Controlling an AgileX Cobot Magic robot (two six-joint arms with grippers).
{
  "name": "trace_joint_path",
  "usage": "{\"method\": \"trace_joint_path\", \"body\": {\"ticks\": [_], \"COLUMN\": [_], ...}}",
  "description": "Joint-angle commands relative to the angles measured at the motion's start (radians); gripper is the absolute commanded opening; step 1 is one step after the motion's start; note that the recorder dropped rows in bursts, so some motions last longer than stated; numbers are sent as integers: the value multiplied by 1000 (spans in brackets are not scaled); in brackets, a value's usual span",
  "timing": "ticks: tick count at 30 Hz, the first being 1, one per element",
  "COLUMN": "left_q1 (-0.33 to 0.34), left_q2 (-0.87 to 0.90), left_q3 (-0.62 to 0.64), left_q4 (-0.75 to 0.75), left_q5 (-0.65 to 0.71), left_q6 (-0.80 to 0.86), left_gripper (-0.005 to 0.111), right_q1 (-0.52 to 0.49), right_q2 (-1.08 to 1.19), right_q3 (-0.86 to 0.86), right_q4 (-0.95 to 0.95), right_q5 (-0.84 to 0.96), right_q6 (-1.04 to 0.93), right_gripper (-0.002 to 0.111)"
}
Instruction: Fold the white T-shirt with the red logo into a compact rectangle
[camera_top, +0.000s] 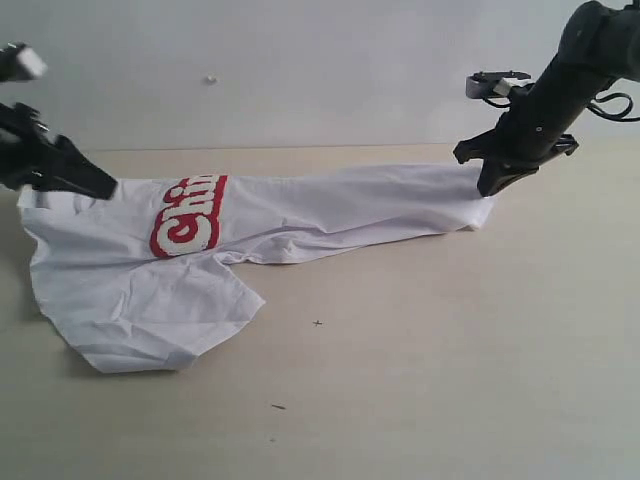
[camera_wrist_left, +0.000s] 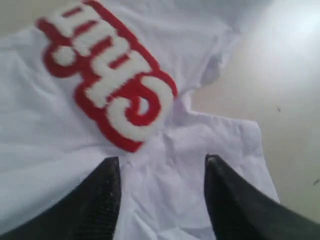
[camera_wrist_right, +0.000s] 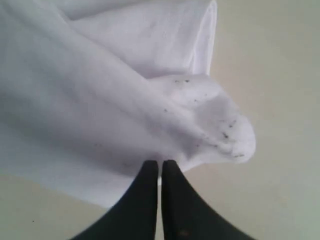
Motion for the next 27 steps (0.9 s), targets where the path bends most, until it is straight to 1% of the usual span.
{"method": "trace_joint_path", "body": {"ticks": [1, 3, 4, 7, 9, 10, 14, 16, 19, 23, 27], "left_q1": [-178, -243, -280, -342, -361, -363, -361, -361, -361, -363, -363], "left_q2": [-6, 1, 13, 65, 111, 131, 178, 195, 198, 164, 118], "left_q3": [46, 69, 80, 105, 106, 106, 106, 106, 122, 208, 293], "left_q4": [143, 208, 271, 463, 584, 609, 635, 689, 720, 716, 709], "left_q5": [-63, -106, -135, -225, -227, -225, -176, -131, -41, 42, 81], "left_q6": [-51, -95, -142, -325, -431, -459, -472, -499, -501, -497, -497], "left_gripper": [35, 25, 20, 6, 1, 0, 0, 0, 0, 0, 0], "right_q1": [2, 2, 2, 2, 2, 2, 2, 2, 2, 2, 2], "right_q2": [-28, -30, -31, -31, -31, -31, -31, -31, -34, -61, -101], "right_q3": [-8, -8, -8, -8, -8, -8, -8, -8, -8, -8, -8], "right_q4": [20, 44, 58, 89, 92, 92, 92, 92, 92, 94, 110], "right_q5": [5, 7, 9, 25, 30, 34, 31, 31, 33, 43, 68], "right_q6": [-4, -4, -4, -4, -4, -4, -10, -15, -15, -15, -13], "right_gripper": [4, 4, 4, 4, 4, 4, 4, 4, 4, 4, 4]}}
